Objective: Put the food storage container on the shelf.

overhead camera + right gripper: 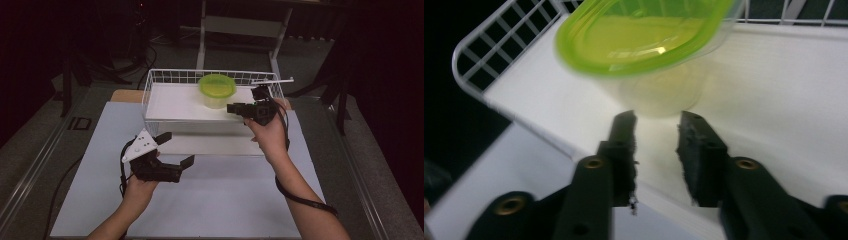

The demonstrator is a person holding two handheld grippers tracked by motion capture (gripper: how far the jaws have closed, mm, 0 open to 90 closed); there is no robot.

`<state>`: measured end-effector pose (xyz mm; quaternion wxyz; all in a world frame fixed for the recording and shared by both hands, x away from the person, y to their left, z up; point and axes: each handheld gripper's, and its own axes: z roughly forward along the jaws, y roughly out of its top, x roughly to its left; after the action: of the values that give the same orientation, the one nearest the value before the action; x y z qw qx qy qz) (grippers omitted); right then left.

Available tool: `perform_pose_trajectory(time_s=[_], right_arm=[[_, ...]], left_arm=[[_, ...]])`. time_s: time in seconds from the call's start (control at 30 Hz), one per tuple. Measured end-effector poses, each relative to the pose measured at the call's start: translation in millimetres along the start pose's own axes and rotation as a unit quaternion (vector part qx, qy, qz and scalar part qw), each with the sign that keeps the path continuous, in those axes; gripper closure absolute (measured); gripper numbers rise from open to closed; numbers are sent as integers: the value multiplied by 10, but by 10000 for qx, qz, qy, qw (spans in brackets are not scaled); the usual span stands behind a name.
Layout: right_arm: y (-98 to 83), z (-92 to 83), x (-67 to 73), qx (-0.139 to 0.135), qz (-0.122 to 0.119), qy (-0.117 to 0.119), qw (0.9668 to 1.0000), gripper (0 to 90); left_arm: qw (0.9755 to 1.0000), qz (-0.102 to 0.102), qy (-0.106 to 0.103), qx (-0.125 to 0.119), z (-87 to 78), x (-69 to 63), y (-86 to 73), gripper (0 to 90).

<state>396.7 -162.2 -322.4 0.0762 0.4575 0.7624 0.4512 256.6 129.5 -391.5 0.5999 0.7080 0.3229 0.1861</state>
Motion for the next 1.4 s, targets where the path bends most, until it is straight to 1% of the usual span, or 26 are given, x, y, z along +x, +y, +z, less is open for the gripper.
perform_pose_trajectory(time_s=[0.1,0.13,0.2,0.23,0.27,0.37,0.4,0.43,0.5,0.53,0.6,0.7,0.73,0.8,0.83,0.87,0.9,1.0,1.03,1.07,1.2,1.23,1.27,1.3,1.33,1.4], right_arm=[[-69,-67,128,-111,-327,30,9994,450],[-112,-89,182,-157,-452,110,9988,367],[-146,-102,215,-203,-545,151,9982,304],[-173,-105,237,-177,-680,228,9973,254],[-225,-116,275,-177,-908,318,9952,208],[-338,-140,358,-308,-1113,379,9926,155],[-391,-149,388,-315,-1273,387,9906,140],[-422,-157,400,-353,-1297,403,9901,142],[-512,-171,423,-405,-1244,545,9899,141],[-555,-172,432,-398,-1270,558,9895,142],[-652,-174,444,-495,-1338,521,9884,142],[-788,-160,447,-513,-1460,463,9869,146],[-831,-154,441,-527,-1462,503,9866,146],[-919,-150,426,-564,-1464,485,9864,148],[-963,-147,417,-594,-1468,488,9862,148],[-963,-147,417,-594,-1468,488,9862,148],[-1053,-143,398,-654,-1510,456,9853,148],[-1189,-153,359,-764,-1538,445,9841,148],[-1231,-161,342,-802,-1548,418,9838,149],[-1273,-168,323,-853,-1523,461,9836,149],[-1425,-182,256,-805,-1485,466,9845,149],[-1425,-182,256,-805,-1485,466,9845,149],[-1509,-187,217,-769,-1518,411,9846,149],[-1535,-186,199,-738,-1525,427,9846,149],[-1572,-187,179,-718,-1497,437,9852,149],[-1648,-190,132,-675,-1436,459,9863,149]], left_arm=[[9999,102,-43,56,-8,-58,38,4],[9999,134,-54,57,-11,-70,48,4],[9999,159,-58,32,-19,-96,65,4],[9999,127,-104,25,-27,-105,82,4],[9999,95,-115,-11,-32,-113,88,4],[9998,50,-164,-35,-43,-117,101,4],[9997,59,-201,-86,-57,-118,103,4],[9997,59,-201,-86,-57,-118,103,4],[9996,148,-228,-100,-74,-119,88,4],[9995,184,-245,-91,-75,-120,76,4],[9992,219,-328,-60,-70,-127,42,4],[9987,333,-389,73,-48,-149,-20,4],[9985,372,-386,94,-42,-161,-43,4],[9983,409,-414,105,-37,-173,-67,4],[9977,498,-438,135,-27,-195,-115,4],[9977,498,-438,135,-27,-195,-115,4],[9974,520,-481,112,-24,-218,-165,4],[9971,543,-511,125,-26,-233,-212,4],[9970,550,-535,112,-30,-245,-265,4],[9969,568,-528,115,-31,-252,-292,4],[9968,557,-547,159,-33,-265,-369,4],[9969,533,-558,158,-33,-269,-396,4],[9969,539,-556,162,-41,-275,-448,4],[9969,539,-556,162,-41,-275,-448,4],[9967,549,-554,226,-47,-277,-505,4],[9965,563,-559,272,-50,-276,-546,4]])
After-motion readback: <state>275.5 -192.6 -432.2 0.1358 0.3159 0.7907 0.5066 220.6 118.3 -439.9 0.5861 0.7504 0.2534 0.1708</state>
